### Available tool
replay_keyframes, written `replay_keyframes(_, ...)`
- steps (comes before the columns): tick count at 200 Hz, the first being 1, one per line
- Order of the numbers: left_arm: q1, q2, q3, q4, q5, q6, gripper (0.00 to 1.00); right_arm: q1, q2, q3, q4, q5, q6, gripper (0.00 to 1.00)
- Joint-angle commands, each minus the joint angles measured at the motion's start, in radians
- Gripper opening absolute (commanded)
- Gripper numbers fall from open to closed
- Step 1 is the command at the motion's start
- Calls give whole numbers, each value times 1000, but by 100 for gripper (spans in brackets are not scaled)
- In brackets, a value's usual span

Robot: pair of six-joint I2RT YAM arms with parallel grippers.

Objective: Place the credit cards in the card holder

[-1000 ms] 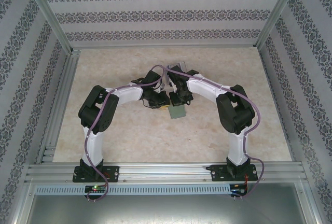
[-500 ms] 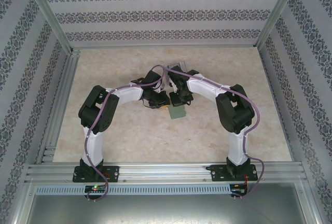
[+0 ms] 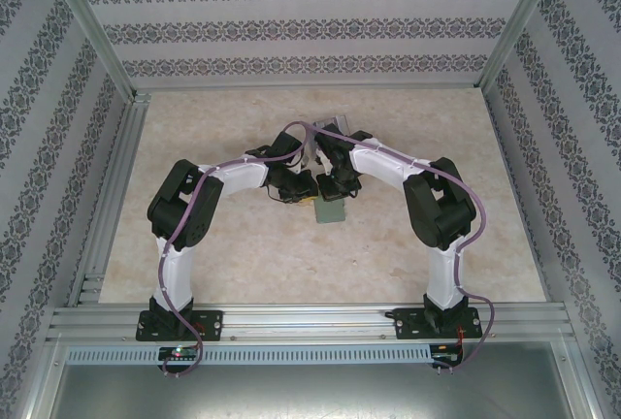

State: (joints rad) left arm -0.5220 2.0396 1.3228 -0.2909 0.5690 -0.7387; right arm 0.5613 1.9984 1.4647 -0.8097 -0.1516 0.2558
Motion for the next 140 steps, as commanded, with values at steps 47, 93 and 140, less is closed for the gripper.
replay_keyframes(47,-18,22,15,-15,-22,9,15,-1,-27,-53,-61,-32,-27,5)
replay_keyframes(93,-17,21,16,-15,-21,6,15,-7,-18,-64,-65,-28,-36,5)
replay_keyframes(140,-18,17,13,-16,-28,6,15,-15,-109,-110,-1,10,-10,4)
